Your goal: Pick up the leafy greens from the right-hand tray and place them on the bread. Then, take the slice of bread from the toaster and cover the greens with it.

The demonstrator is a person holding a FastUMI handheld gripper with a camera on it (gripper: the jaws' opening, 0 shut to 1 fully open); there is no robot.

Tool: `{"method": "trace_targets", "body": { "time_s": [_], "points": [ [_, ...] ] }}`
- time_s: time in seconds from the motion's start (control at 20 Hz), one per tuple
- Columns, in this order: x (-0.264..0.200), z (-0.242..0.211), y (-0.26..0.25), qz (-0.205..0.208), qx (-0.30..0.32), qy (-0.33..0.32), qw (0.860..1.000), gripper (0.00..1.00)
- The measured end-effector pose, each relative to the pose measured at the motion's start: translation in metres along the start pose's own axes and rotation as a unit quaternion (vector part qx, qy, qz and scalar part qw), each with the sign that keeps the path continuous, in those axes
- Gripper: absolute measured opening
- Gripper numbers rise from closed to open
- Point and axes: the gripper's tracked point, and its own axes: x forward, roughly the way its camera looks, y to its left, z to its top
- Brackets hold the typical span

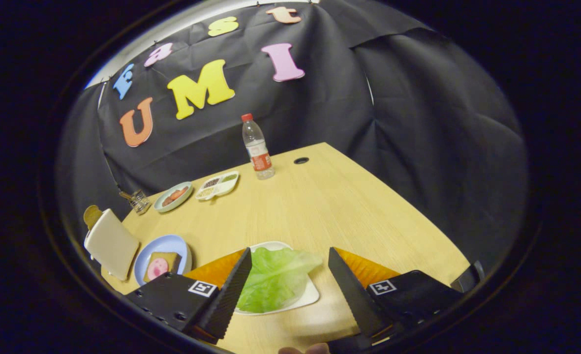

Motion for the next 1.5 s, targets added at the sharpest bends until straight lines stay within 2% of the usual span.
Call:
{"method": "trace_targets", "body": {
  "time_s": [0.2,0.4,0.6,0.75,1.1,1.5],
  "points": [
    [0.020,-0.016,-0.007,0.000,0.044,0.040,0.998,0.96],
    [0.036,-0.021,-0.008,-0.003,0.071,0.051,0.996,0.95],
    [0.043,-0.017,-0.014,-0.008,0.081,0.053,0.995,0.47],
    [0.040,-0.008,-0.014,-0.001,0.084,0.040,0.996,0.01],
    [-0.004,0.023,0.022,0.033,0.075,-0.028,0.996,0.00],
    [-0.079,0.064,0.117,0.082,0.057,-0.118,0.988,0.00]
  ]
}}
